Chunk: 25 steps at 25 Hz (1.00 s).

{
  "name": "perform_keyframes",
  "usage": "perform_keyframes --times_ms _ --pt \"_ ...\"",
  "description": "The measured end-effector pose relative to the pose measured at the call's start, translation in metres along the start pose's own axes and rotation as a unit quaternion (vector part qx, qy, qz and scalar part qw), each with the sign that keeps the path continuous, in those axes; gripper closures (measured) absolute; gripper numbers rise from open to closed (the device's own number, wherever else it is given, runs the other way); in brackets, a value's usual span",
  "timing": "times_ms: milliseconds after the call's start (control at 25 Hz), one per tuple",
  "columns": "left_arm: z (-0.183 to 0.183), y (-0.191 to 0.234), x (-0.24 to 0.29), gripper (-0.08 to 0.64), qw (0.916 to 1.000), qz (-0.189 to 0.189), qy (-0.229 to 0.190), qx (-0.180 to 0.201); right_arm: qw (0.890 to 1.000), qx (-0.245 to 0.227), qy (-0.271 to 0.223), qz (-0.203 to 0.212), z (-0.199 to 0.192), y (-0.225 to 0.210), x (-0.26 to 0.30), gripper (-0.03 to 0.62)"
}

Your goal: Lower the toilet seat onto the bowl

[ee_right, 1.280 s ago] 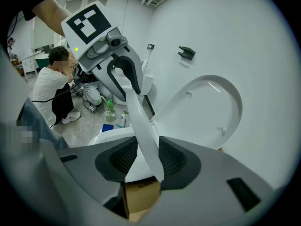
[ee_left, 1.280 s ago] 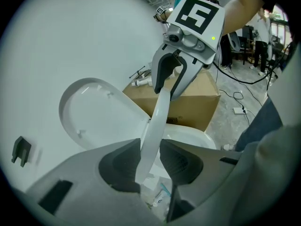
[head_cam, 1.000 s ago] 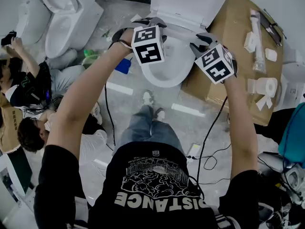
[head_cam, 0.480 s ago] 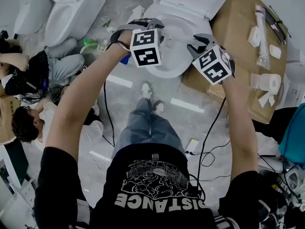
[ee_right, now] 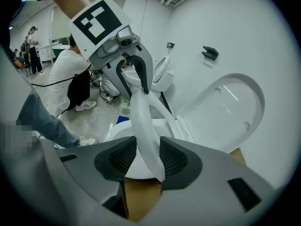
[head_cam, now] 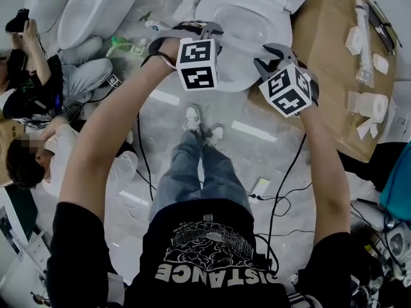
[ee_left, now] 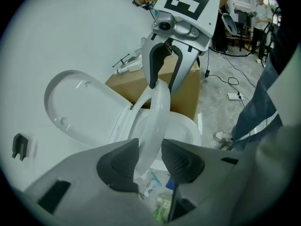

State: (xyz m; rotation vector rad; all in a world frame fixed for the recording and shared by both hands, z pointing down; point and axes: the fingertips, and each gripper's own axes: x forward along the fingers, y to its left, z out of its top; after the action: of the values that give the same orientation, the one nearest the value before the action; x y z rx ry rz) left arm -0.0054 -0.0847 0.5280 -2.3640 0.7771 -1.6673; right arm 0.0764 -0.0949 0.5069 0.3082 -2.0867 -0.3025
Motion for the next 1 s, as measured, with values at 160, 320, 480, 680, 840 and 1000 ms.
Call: perform_keyframes --times_ms 160,320,480,680,840,1000 --pt "-0.007 -0.017 0.008 0.413 1.0 -0.003 -0.001 0.006 1.0 -0.015 0.012 -0.005 -0.009 0.017 0.009 0.434" --pt "-0.013 -0.033 0.017 0.408 0.9999 -0.003 -0.006 0.012 0.999 -0.029 0.027 -0.006 -0.018 0.032 0.018 0.433" --pt "-0.018 -0.045 0.023 0.408 0.9997 -0.005 -0.018 0.017 0.998 -0.035 0.042 -0.013 -0.026 0.043 0.026 0.433" --pt "-0.024 -0.061 0.032 0.408 0.999 -0.009 -0.031 0.032 0.997 -0.031 0.056 -0.033 -0.036 0.058 0.036 0.431" --pt "-0.029 -0.072 0.041 0.408 0.9984 0.009 -0.029 0.048 0.997 -0.036 0.063 -0.04 -0.044 0.069 0.044 0.428" --pt "-0.036 -0.084 0.051 0.408 0.9982 0.012 -0.027 0.052 0.996 -0.044 0.072 -0.039 -0.052 0.08 0.055 0.425"
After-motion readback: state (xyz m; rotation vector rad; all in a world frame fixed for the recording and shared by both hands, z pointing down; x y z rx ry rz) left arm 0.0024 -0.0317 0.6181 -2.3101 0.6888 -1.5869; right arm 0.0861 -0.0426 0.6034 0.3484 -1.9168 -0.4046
